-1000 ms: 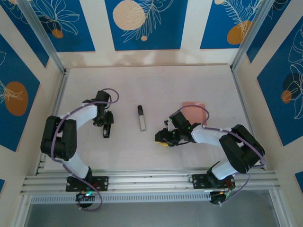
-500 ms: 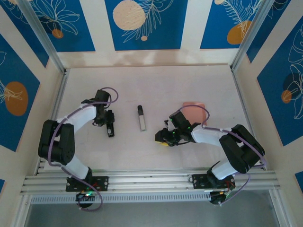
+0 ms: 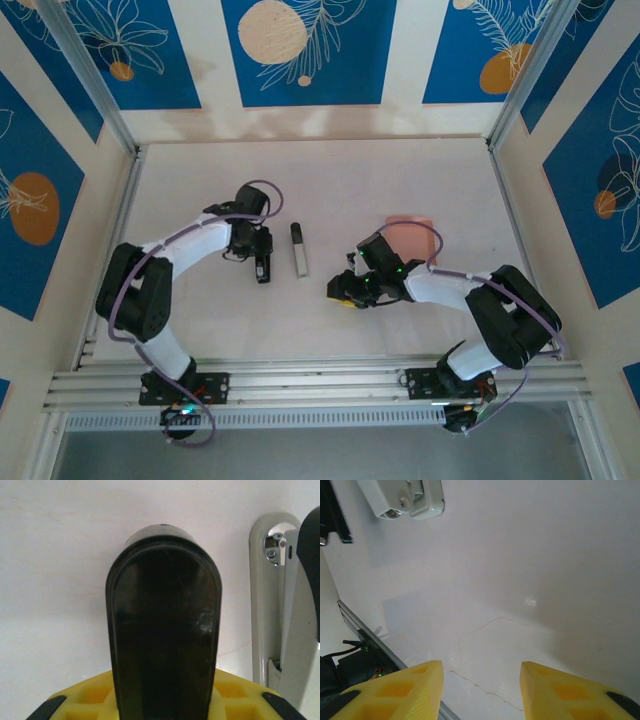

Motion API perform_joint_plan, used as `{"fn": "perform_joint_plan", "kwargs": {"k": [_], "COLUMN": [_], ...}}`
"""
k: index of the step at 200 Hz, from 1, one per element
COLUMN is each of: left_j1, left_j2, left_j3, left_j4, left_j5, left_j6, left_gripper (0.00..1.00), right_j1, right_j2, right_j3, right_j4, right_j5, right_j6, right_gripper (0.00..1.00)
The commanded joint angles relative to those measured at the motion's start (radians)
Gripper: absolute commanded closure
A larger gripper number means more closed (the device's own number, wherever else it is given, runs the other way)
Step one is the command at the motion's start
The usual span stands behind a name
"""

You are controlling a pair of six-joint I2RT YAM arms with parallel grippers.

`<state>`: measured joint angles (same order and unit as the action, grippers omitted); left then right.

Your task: Load the staples into the stapler

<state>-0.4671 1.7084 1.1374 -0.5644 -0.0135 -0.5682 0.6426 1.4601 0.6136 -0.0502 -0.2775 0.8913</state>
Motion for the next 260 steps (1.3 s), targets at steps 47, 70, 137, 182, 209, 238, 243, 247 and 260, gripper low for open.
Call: {"fn": "perform_joint_plan", "kwargs": {"k": [47, 70, 137, 182, 209, 238, 243, 247, 260], "left_j1": [-0.045, -0.047, -0.032, 0.044, 0.104, 0.149, 0.155, 0.159, 0.171], "left_j2": [0.039, 0.043, -0.077, -0.225, -0.282, -0.298, -0.299, -0.299, -0.299], "left_j3": [0.047, 0.054, 0.117, 0.040, -0.034, -0.088, -0.095, -0.102, -0.120], "left_j4": [0.056, 0.058, -0.018, 0.024, 0.061, 0.078, 0.081, 0.082, 0.093], "left_j5": [0.030, 0.044, -0.014, -0.033, -0.023, -0.011, -0.010, -0.009, -0.006], "left_j6": [-0.050, -0.053, 0.021, 0.086, 0.102, 0.109, 0.111, 0.111, 0.110], "left_gripper": [0.77, 0.66, 0.36, 0.21, 0.19, 0.18, 0.18, 0.18, 0.17], "right_j1": [0.006, 0.005, -0.232, -0.726, -0.952, -1.016, -1.015, -1.011, -1.001], "right_j2": [-0.036, -0.047, -0.213, -0.294, -0.266, -0.172, -0.150, -0.131, -0.072], "right_j3": [0.008, 0.018, 0.133, 0.256, 0.265, 0.265, 0.267, 0.268, 0.274], "right_j4": [-0.030, -0.052, -0.419, -0.644, -0.612, -0.516, -0.498, -0.483, -0.443], "right_j5": [0.012, 0.018, 0.060, 0.075, 0.019, -0.055, -0.066, -0.075, -0.098], "right_j6": [-0.007, -0.014, -0.266, -0.465, -0.498, -0.496, -0.496, -0.495, -0.497], "right_gripper": [0.54, 0.54, 0.45, 0.35, 0.30, 0.30, 0.30, 0.30, 0.30]}}
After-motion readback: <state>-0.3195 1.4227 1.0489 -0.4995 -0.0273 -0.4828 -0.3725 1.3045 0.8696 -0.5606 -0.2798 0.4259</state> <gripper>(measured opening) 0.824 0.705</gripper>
